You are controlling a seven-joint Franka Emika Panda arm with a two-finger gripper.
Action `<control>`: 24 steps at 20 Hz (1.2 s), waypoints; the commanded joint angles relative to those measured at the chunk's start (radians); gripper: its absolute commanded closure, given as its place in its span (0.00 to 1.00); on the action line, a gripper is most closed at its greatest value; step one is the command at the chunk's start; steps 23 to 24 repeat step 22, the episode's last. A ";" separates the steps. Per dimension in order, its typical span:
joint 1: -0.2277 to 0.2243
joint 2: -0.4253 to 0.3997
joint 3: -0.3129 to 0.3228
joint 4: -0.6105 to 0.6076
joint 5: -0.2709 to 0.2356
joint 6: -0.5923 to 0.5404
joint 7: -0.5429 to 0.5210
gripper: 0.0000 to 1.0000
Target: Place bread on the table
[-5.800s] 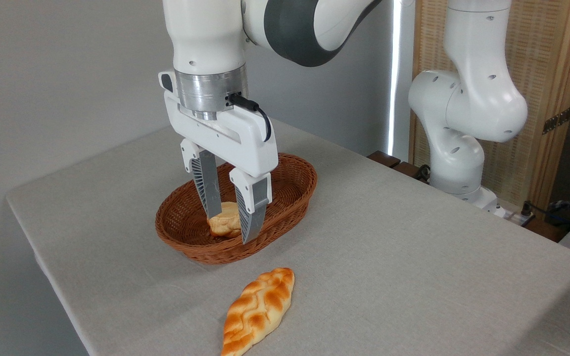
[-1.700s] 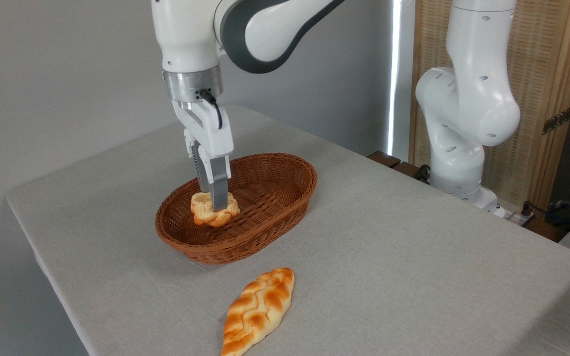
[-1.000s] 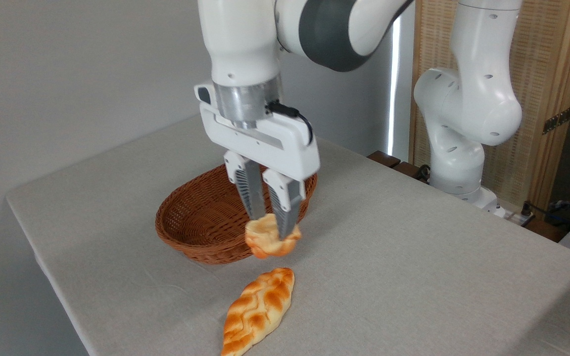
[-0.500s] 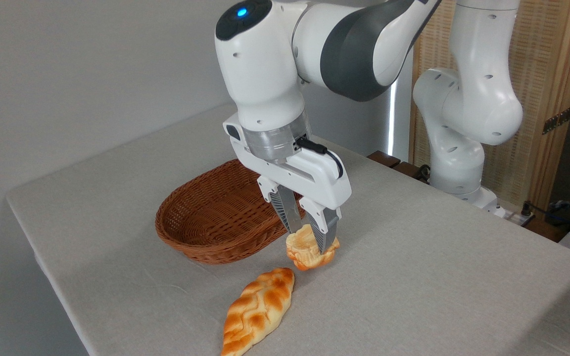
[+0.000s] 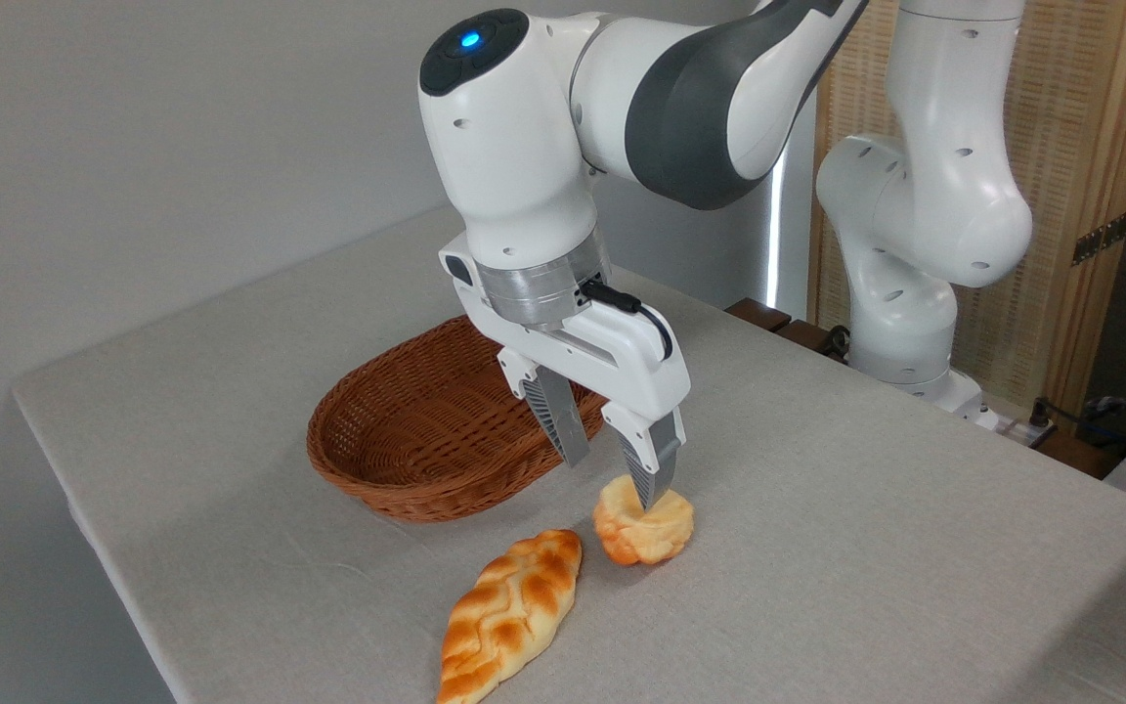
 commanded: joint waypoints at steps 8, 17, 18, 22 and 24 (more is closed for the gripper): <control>-0.013 -0.015 -0.036 0.030 -0.004 0.128 0.013 0.00; -0.011 -0.009 -0.079 0.105 -0.050 0.159 0.011 0.00; -0.013 -0.007 -0.079 0.114 -0.053 0.160 0.010 0.00; -0.013 -0.006 -0.079 0.123 -0.056 0.162 0.007 0.00; -0.013 -0.006 -0.079 0.123 -0.056 0.162 0.007 0.00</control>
